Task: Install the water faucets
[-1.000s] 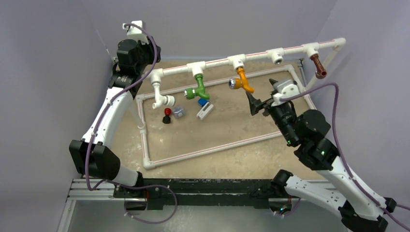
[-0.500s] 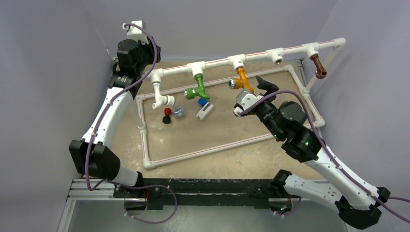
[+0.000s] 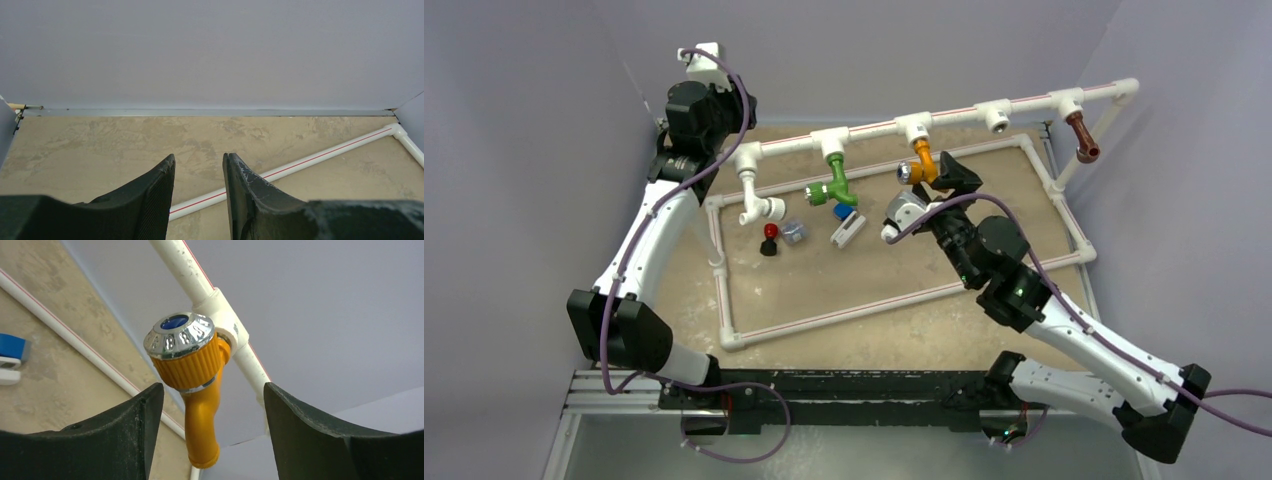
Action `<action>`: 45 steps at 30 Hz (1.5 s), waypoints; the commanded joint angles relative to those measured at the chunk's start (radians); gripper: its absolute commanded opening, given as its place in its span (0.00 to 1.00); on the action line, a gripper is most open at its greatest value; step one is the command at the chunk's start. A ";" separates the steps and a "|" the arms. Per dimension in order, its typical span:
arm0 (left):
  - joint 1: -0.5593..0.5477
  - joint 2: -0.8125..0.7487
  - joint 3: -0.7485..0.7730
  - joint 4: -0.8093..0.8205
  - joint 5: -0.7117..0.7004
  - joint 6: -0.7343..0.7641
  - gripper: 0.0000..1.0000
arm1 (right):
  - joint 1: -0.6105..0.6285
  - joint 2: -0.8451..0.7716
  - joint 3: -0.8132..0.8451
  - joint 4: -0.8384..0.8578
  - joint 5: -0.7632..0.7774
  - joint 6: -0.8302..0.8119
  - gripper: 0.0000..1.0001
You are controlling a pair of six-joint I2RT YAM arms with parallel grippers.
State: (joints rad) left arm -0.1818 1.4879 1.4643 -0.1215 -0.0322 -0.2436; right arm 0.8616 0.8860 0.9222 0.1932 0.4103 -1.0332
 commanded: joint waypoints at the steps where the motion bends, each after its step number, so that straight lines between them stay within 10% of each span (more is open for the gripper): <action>1: -0.001 0.093 -0.099 -0.205 0.016 0.001 0.39 | 0.012 0.027 -0.015 0.181 0.081 -0.087 0.71; 10: -0.001 0.094 -0.099 -0.206 0.018 0.000 0.39 | 0.021 0.064 -0.025 0.229 0.114 -0.051 0.51; 17: -0.001 0.094 -0.099 -0.206 0.017 0.000 0.40 | 0.055 0.091 -0.062 0.276 0.138 0.148 0.01; 45: 0.001 0.084 -0.098 -0.208 0.019 -0.002 0.39 | 0.059 0.080 -0.224 0.467 0.186 2.113 0.00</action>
State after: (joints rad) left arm -0.1749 1.4826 1.4651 -0.1390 -0.0284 -0.2436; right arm 0.8864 0.9291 0.7391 0.6601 0.7719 0.6235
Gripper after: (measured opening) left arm 0.394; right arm 0.314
